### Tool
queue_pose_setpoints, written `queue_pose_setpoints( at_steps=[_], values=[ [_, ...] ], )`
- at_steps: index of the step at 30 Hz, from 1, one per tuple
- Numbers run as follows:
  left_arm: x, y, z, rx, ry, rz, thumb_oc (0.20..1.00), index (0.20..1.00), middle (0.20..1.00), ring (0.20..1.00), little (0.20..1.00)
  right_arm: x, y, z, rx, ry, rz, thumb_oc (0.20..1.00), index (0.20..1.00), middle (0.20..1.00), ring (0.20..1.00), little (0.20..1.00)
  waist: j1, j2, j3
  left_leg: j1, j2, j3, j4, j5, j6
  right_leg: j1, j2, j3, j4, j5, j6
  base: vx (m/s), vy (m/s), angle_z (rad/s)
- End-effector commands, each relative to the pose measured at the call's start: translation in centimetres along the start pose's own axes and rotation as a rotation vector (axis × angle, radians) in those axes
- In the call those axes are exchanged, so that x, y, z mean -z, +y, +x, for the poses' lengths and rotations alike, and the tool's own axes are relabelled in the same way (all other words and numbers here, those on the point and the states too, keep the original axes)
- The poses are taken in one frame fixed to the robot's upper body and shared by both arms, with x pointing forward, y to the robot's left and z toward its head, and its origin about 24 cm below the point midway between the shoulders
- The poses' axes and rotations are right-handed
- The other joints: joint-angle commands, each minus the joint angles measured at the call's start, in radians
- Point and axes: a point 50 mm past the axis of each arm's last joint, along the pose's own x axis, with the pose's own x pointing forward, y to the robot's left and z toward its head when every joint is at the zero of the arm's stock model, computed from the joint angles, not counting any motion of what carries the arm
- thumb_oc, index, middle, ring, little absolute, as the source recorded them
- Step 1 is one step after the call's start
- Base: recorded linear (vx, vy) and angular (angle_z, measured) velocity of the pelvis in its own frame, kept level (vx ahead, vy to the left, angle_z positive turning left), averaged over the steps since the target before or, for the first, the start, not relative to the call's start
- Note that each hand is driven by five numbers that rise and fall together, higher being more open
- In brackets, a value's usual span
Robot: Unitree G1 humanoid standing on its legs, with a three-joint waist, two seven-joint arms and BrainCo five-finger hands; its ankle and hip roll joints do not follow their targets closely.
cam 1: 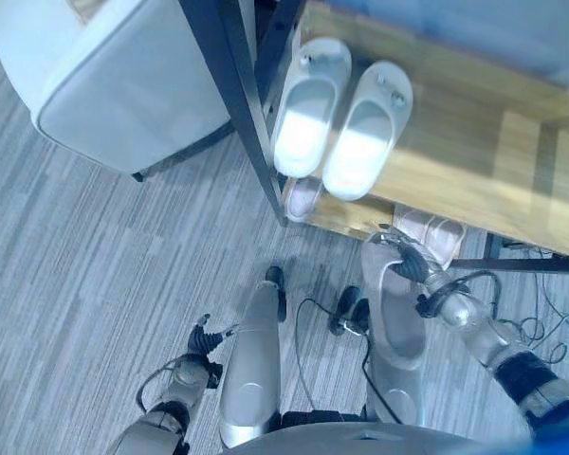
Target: Arrange the slippers neatly on the shoe rack.
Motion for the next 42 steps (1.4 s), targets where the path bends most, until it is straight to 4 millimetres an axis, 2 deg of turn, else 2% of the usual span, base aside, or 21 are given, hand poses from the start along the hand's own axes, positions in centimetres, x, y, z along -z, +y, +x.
queue_pose_setpoints(
  at_steps=[1,4,5,6,7,8,9,10,11,14,15,19,21,23,26,28,32,33,37,40,42],
  values=[
    [-0.3,-1.9,-0.6,0.046,-0.056,-0.061,1.000,1.000,1.000,1.000,1.000,-0.5,-2.9,0.8,0.156,-0.041,-0.071,0.200,0.200,0.200,0.200,0.200,-0.001,0.027,-0.124,-0.109,0.059,-0.055,-0.021,0.010,-0.042,-0.104,-0.029,0.061,-0.035,0.035,0.040,-0.18,-0.089,0.12],
    [-3.2,-1.6,0.1,0.016,-0.170,-0.128,1.000,1.000,1.000,1.000,1.000,-1.0,-7.4,2.5,0.309,-0.083,-0.201,0.200,0.200,0.200,0.200,0.200,0.000,0.038,-0.154,-0.304,0.049,-0.083,0.133,-0.032,-0.028,-0.315,-0.037,0.113,0.146,-0.026,0.015,-0.09,-0.045,0.04],
    [-3.3,-1.6,0.1,0.016,-0.170,-0.130,1.000,1.000,1.000,1.000,1.000,-1.0,-7.5,2.5,0.310,-0.084,-0.202,0.200,0.200,0.200,0.200,0.200,-0.001,0.037,-0.161,-0.317,0.049,-0.082,0.143,-0.036,-0.028,-0.330,-0.037,0.117,0.156,-0.030,0.015,0.02,0.029,0.06],
    [-3.6,-1.6,0.1,0.019,-0.181,-0.152,1.000,1.000,1.000,1.000,1.000,-1.6,-8.6,3.1,0.343,-0.110,-0.220,0.200,0.200,0.200,0.200,0.200,0.001,0.040,-0.171,-0.365,0.047,-0.081,0.188,-0.047,-0.020,-0.387,-0.035,0.133,0.212,-0.045,0.009,0.05,0.059,-0.04],
    [-4.5,-1.2,0.3,-0.004,-0.207,-0.201,1.000,1.000,1.000,1.000,1.000,-3.9,-11.4,4.0,0.404,-0.202,-0.241,0.200,0.200,0.200,0.200,0.200,0.003,0.047,-0.188,-0.465,0.040,-0.086,0.292,-0.082,-0.001,-0.500,-0.033,0.162,0.324,-0.084,-0.009,0.08,0.069,-0.09],
    [-5.0,-1.1,0.3,-0.007,-0.223,-0.225,1.000,1.000,1.000,1.000,1.000,-5.0,-12.4,4.3,0.428,-0.247,-0.248,0.200,0.200,0.200,0.200,0.200,0.004,0.050,-0.197,-0.505,0.035,-0.091,0.336,-0.097,0.005,-0.549,-0.031,0.173,0.375,-0.103,-0.018,0.17,0.107,-0.18],
    [-5.9,-0.7,0.3,-0.020,-0.262,-0.244,1.000,1.000,1.000,1.000,1.000,-7.6,-14.7,5.3,0.469,-0.340,-0.264,0.200,0.200,0.200,0.200,0.200,0.006,0.066,-0.214,-0.625,0.022,-0.100,0.498,-0.145,0.023,-0.684,-0.028,0.211,0.545,-0.152,-0.038,0.15,0.065,-0.19],
    [-5.9,-0.6,0.3,-0.021,-0.262,-0.246,1.000,1.000,1.000,1.000,1.000,-7.7,-14.7,5.4,0.469,-0.341,-0.264,0.200,0.200,0.200,0.200,0.200,0.005,0.065,-0.217,-0.634,0.022,-0.099,0.506,-0.149,0.023,-0.693,-0.028,0.214,0.554,-0.156,-0.037,0.23,0.087,-0.24],
    [-6.6,-0.2,0.3,-0.033,-0.300,-0.260,1.000,1.000,1.000,1.000,1.000,-9.0,-15.4,6.0,0.481,-0.381,-0.270,0.200,0.200,0.200,0.200,0.200,0.009,0.075,-0.222,-0.698,0.017,-0.104,0.614,-0.187,0.032,-0.762,-0.027,0.239,0.656,-0.188,-0.046,0.17,0.040,-0.06],
    [-7.2,0.5,0.1,-0.048,-0.327,-0.320,1.000,1.000,1.000,1.000,1.000,-10.8,-17.0,6.9,0.526,-0.433,-0.277,0.200,0.200,0.200,0.200,0.200,0.023,0.084,-0.175,-0.702,0.020,-0.106,0.754,-0.258,0.041,-0.775,-0.022,0.285,0.786,-0.239,-0.057,0.17,0.026,0.05],
    [-7.3,0.7,-0.1,-0.053,-0.338,-0.318,1.000,1.000,1.000,1.000,1.000,-12.3,-18.1,7.4,0.549,-0.475,-0.299,0.200,0.200,0.200,0.200,0.200,0.033,0.083,-0.137,-0.702,0.024,-0.109,0.829,-0.289,0.042,-0.775,-0.018,0.314,0.862,-0.264,-0.062,0.14,0.000,-0.04],
    [-7.9,1.9,-0.3,-0.073,-0.377,-0.351,1.000,1.000,1.000,1.000,1.000,-15.2,-20.5,7.9,0.593,-0.539,-0.339,0.200,0.200,0.200,0.200,0.200,0.044,0.080,-0.045,-0.702,0.016,-0.134,0.973,-0.347,0.043,-0.776,-0.005,0.375,1.015,-0.309,-0.067,0.10,0.008,0.01],
    [-8.0,1.9,-0.3,-0.074,-0.378,-0.353,1.000,1.000,1.000,1.000,1.000,-15.3,-20.6,7.9,0.593,-0.541,-0.341,0.200,0.200,0.200,0.200,0.200,0.042,0.081,-0.040,-0.702,0.015,-0.134,0.976,-0.348,0.043,-0.776,-0.005,0.376,1.018,-0.310,-0.068,0.02,0.002,-0.02],
    [-9.1,3.4,-0.3,-0.114,-0.432,-0.369,1.000,1.000,1.000,1.000,1.000,-16.8,-22.9,8.7,0.646,-0.548,-0.317,0.200,0.200,0.200,0.200,0.200,0.063,0.086,0.037,-0.702,0.008,-0.159,1.104,-0.402,0.047,-0.776,0.013,0.428,1.140,-0.336,-0.073,0.06,0.047,-0.02],
    [-9.1,6.0,-0.4,-0.202,-0.457,-0.372,1.000,1.000,1.000,1.000,1.000,-16.8,-24.5,10.0,0.641,-0.481,-0.241,0.200,0.200,0.200,0.200,0.200,0.090,0.093,0.040,-0.702,0.011,-0.177,1.209,-0.471,0.047,-0.776,0.033,0.478,1.237,-0.364,-0.069,0.09,0.036,-0.15],
    [-9.4,7.3,-0.4,-0.235,-0.472,-0.349,1.000,1.000,1.000,1.000,1.000,-16.7,-24.4,10.5,0.611,-0.468,-0.205,0.200,0.200,0.200,0.200,0.200,0.089,0.081,0.040,-0.702,0.012,-0.174,1.240,-0.490,0.040,-0.776,0.040,0.508,1.275,-0.371,-0.064,0.07,-0.017,-0.06],
    [-10.2,7.0,-0.2,-0.194,-0.496,-0.337,1.000,1.000,1.000,1.000,1.000,-16.2,-24.6,11.2,0.613,-0.427,-0.159,0.200,0.200,0.200,0.200,0.200,0.087,0.079,0.040,-0.702,0.014,-0.168,1.249,-0.495,0.032,-0.776,0.034,0.524,1.294,-0.374,-0.067,0.04,0.016,0.08],
    [-10.4,7.0,-0.2,-0.168,-0.506,-0.300,1.000,1.000,1.000,1.000,1.000,-15.2,-24.8,11.8,0.629,-0.370,-0.080,0.200,0.200,0.200,0.200,0.200,0.098,0.075,0.040,-0.702,0.017,-0.162,1.236,-0.495,0.024,-0.775,0.019,0.532,1.296,-0.368,-0.064,0.03,0.056,0.05],
    [-10.6,6.9,0.0,-0.153,-0.509,-0.248,1.000,1.000,1.000,1.000,1.000,-14.1,-24.8,12.2,0.646,-0.318,0.047,0.200,0.200,0.200,0.200,0.200,0.109,0.065,0.040,-0.702,0.018,-0.161,1.232,-0.500,0.022,-0.775,0.016,0.543,1.294,-0.356,-0.060,0.02,0.030,0.02],
    [-10.0,7.1,-0.1,-0.142,-0.491,-0.231,1.000,1.000,1.000,1.000,1.000,-13.8,-24.3,12.5,0.631,-0.309,0.110,0.200,0.200,0.200,0.200,0.200,0.119,0.061,0.040,-0.702,0.021,-0.161,1.224,-0.503,0.023,-0.775,0.009,0.545,1.279,-0.347,-0.057,0.02,0.058,-0.01],
    [-8.4,6.8,-0.2,-0.122,-0.433,-0.276,1.000,1.000,1.000,1.000,1.000,-13.7,-24.3,12.7,0.625,-0.296,0.130,0.200,0.200,0.200,0.200,0.200,0.138,0.053,0.040,-0.702,0.021,-0.165,1.219,-0.508,0.023,-0.775,0.004,0.542,1.268,-0.336,-0.050,0.02,0.066,-0.03]
  ],
)
